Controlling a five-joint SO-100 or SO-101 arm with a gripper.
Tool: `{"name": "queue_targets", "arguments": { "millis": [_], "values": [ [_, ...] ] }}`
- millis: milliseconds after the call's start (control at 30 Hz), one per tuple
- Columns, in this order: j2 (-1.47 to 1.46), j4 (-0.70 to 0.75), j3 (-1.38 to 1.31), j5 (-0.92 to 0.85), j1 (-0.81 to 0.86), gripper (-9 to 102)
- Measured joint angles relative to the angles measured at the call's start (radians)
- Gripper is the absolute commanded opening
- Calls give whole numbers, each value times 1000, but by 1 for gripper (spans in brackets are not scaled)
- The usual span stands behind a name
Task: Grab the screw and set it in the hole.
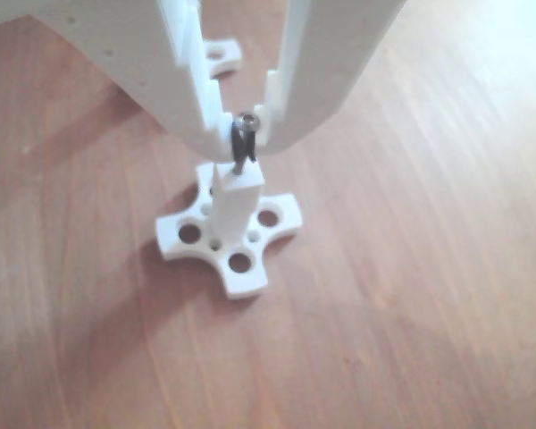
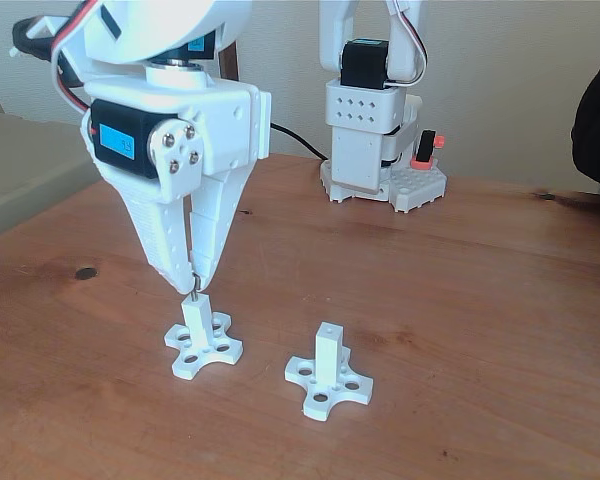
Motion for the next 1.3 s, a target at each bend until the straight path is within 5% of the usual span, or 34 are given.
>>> {"name": "queue_targets", "arguments": {
  "millis": [1000,1300],
  "values": [
    [-2,48,-41,-44,-2,-4],
    [25,77,-278,-44,0,-4]
  ]
}}
